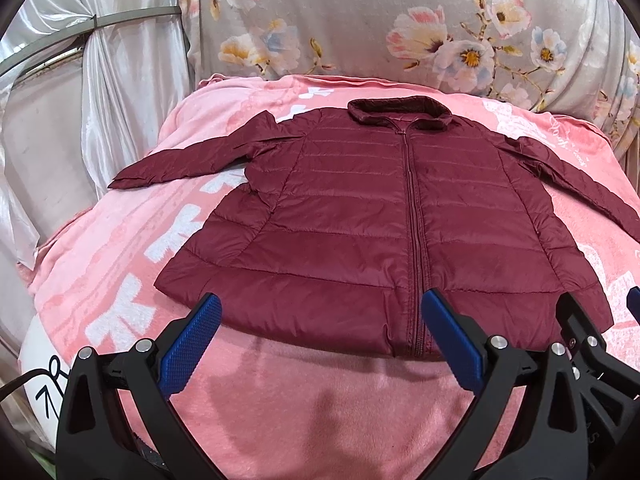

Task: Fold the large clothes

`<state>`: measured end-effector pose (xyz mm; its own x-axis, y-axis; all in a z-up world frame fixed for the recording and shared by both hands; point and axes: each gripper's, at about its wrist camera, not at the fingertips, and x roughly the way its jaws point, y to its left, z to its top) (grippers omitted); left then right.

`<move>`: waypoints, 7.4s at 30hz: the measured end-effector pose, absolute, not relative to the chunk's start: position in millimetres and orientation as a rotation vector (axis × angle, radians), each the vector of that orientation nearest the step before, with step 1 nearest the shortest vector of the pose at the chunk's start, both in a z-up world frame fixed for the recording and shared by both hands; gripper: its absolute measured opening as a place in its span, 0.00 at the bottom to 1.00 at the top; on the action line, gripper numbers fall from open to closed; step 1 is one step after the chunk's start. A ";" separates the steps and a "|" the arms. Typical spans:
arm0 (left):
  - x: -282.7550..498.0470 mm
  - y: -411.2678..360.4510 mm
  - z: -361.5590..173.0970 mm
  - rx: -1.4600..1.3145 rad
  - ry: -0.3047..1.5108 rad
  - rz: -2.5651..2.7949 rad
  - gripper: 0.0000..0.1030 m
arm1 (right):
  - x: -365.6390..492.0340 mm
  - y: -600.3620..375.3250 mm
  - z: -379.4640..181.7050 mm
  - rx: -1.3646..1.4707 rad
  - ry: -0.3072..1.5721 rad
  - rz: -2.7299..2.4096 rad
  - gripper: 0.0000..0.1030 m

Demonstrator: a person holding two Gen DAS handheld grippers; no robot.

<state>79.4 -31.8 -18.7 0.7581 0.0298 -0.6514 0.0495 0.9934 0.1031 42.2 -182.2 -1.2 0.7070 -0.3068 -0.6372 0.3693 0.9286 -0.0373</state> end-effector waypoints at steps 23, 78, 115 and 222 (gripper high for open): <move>76.9 -33.4 -5.9 0.116 0.703 -0.018 0.95 | 35.9 -186.1 13.0 0.093 0.669 -0.381 0.90; 235.4 12.8 -10.2 -0.053 0.683 -0.030 0.95 | 287.2 -340.1 70.9 0.378 0.405 -0.018 0.05; 395.5 3.1 -78.0 -0.448 0.983 -0.231 0.95 | 243.5 -339.4 -41.8 0.562 0.721 -0.026 0.50; 400.0 34.2 -90.7 -0.243 0.817 -0.004 0.09 | 346.5 -185.2 -81.0 0.102 0.879 -0.085 0.14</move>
